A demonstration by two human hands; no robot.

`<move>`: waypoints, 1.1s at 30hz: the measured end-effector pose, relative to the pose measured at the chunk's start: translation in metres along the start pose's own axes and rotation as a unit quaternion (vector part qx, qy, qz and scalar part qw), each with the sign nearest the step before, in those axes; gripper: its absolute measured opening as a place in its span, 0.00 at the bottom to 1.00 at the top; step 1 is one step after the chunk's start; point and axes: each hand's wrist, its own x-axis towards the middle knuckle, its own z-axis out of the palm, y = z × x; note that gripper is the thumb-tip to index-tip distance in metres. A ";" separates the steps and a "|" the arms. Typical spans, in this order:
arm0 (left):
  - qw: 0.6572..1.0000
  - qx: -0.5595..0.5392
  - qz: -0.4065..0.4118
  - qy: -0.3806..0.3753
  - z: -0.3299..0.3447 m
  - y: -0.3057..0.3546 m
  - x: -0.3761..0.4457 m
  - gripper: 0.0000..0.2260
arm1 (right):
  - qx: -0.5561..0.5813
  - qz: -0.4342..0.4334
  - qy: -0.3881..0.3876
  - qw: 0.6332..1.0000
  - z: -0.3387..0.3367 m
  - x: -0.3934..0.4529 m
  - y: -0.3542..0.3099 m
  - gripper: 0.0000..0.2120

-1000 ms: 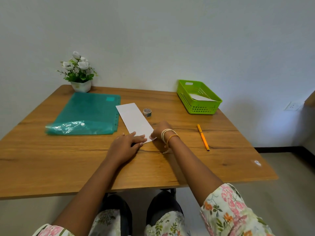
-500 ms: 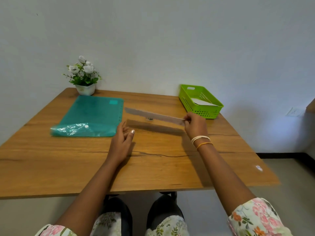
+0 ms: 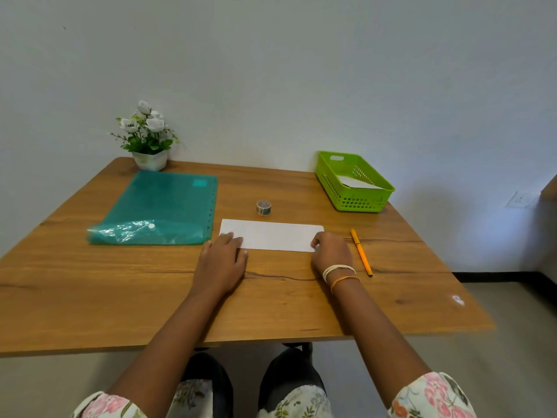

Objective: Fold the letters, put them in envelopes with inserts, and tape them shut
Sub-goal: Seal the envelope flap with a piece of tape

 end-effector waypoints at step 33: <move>0.994 -0.102 0.005 0.048 -0.005 0.000 -0.002 0.27 | 0.359 -0.110 -0.020 0.926 0.037 -0.021 -0.075 0.09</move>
